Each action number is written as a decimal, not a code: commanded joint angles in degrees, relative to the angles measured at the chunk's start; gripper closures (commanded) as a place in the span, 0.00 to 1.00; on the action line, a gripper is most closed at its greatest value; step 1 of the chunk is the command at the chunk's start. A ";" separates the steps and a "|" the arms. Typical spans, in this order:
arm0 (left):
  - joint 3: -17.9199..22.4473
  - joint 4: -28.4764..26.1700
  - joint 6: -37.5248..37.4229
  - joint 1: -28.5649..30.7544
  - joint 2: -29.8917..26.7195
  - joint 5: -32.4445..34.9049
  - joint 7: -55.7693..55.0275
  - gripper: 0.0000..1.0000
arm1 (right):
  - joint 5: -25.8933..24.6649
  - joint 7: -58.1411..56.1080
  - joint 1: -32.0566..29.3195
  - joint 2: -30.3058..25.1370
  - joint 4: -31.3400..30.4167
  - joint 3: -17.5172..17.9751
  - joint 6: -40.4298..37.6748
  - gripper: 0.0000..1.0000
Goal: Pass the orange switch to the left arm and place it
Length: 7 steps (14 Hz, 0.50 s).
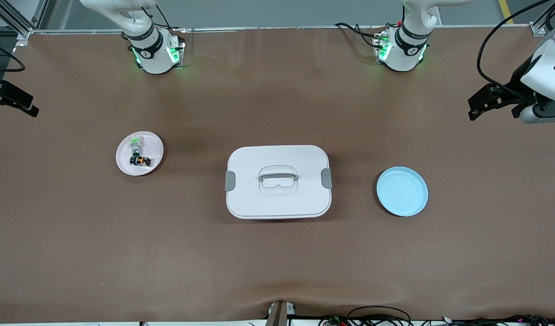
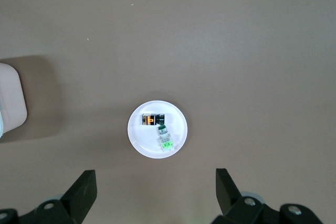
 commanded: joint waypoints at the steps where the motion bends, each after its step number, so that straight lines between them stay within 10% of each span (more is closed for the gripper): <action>1: 0.07 1.24 -0.86 0.39 0.27 -0.35 1.14 0.00 | 1.03 0.63 -0.93 -0.42 -0.07 0.32 0.09 0.00; 7: 0.07 1.24 -0.86 0.30 0.53 -0.78 0.53 0.00 | 1.04 0.63 -1.28 1.68 0.02 0.23 -0.26 0.00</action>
